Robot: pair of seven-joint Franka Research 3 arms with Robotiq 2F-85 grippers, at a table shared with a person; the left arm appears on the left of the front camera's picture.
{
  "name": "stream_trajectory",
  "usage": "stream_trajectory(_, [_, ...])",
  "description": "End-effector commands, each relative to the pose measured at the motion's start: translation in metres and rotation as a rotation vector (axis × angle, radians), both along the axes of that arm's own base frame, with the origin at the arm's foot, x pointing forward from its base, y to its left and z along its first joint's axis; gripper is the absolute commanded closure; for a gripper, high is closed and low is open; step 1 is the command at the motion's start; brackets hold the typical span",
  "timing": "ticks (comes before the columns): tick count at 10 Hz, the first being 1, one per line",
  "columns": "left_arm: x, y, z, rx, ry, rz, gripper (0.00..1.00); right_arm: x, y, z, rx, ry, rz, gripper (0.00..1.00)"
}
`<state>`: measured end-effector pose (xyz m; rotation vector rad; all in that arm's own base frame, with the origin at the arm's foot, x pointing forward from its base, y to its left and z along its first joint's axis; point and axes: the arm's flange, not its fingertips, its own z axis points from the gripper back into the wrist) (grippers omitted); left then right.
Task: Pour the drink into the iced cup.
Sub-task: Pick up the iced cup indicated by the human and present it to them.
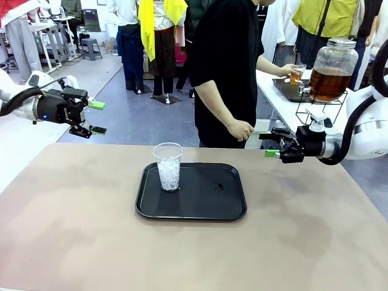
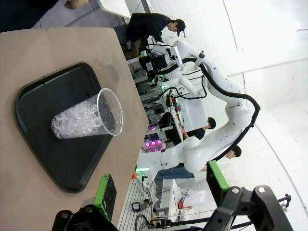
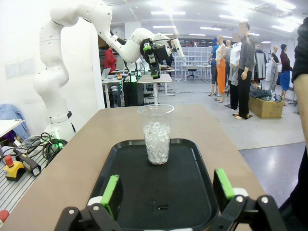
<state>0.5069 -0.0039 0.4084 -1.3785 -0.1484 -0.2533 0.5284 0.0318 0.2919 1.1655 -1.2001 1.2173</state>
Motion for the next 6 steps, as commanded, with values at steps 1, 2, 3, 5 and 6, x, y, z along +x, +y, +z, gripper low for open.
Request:
stream_trajectory(1, [-0.0003,0.0007,0.0004,0.002,-0.002,-0.002,0.0,0.0049,0.0022,0.0043,-0.008,0.001,0.002,0.0])
stream_trajectory(2, [-0.0003,0.0007,0.0004,0.002,-0.002,-0.002,0.0,0.0049,0.0022,0.0043,-0.008,0.001,0.002,0.0])
stream_trajectory(3, [-0.0003,0.0007,0.0004,0.002,-0.002,-0.002,0.0,0.0049,0.0022,0.0043,-0.008,0.001,0.002,0.0])
stream_trajectory(5, [-0.0003,0.0007,0.0004,0.002,-0.002,-0.002,0.0,0.0049,0.0022,0.0043,-0.008,0.001,0.002,0.0])
stream_trajectory(6, [-0.0003,0.0007,0.0004,0.002,-0.002,-0.002,0.0,0.0049,0.0022,0.0043,-0.008,0.001,0.002,0.0])
